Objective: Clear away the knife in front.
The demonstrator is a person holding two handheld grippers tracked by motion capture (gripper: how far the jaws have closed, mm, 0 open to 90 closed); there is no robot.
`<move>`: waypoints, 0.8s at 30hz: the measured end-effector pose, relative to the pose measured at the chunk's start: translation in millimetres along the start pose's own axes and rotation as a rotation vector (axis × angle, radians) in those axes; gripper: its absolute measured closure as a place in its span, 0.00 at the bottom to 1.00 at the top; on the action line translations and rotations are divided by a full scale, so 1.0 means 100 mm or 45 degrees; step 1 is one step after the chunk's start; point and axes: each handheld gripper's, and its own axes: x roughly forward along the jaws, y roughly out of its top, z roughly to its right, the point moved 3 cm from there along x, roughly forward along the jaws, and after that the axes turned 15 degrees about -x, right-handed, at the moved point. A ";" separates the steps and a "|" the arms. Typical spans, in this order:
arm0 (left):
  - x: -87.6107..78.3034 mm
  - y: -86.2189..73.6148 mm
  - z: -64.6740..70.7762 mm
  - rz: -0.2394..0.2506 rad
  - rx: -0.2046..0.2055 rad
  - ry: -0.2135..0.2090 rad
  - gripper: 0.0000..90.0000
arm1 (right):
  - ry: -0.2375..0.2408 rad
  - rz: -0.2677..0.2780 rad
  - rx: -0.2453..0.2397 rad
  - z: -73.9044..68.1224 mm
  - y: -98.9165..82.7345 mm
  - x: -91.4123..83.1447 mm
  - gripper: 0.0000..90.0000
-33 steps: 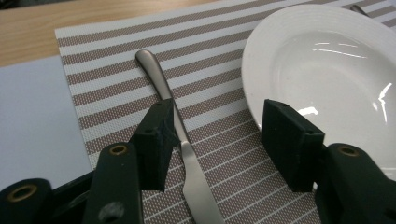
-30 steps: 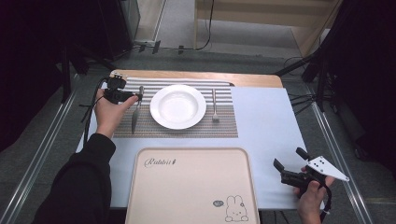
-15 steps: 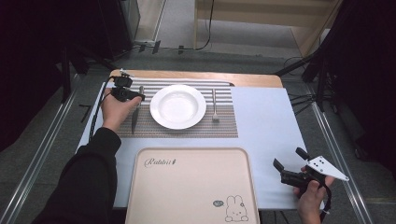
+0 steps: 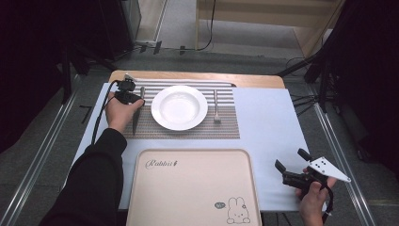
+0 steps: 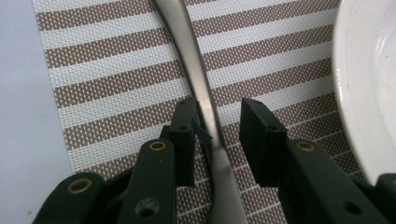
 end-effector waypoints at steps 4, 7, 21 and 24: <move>0.02 -0.01 0.02 0.005 0.003 0.013 0.75 | -0.003 0.000 -0.002 0.00 0.00 0.00 0.00; 0.03 -0.01 0.03 0.014 0.012 0.054 0.79 | -0.005 -0.002 -0.001 0.00 0.00 0.01 0.00; 0.03 0.00 0.03 0.010 -0.062 0.104 0.86 | -0.005 -0.011 -0.001 -0.01 0.00 0.01 0.00; 0.04 0.00 0.02 0.015 -0.081 0.089 0.88 | -0.005 -0.014 -0.003 0.00 0.00 0.02 0.00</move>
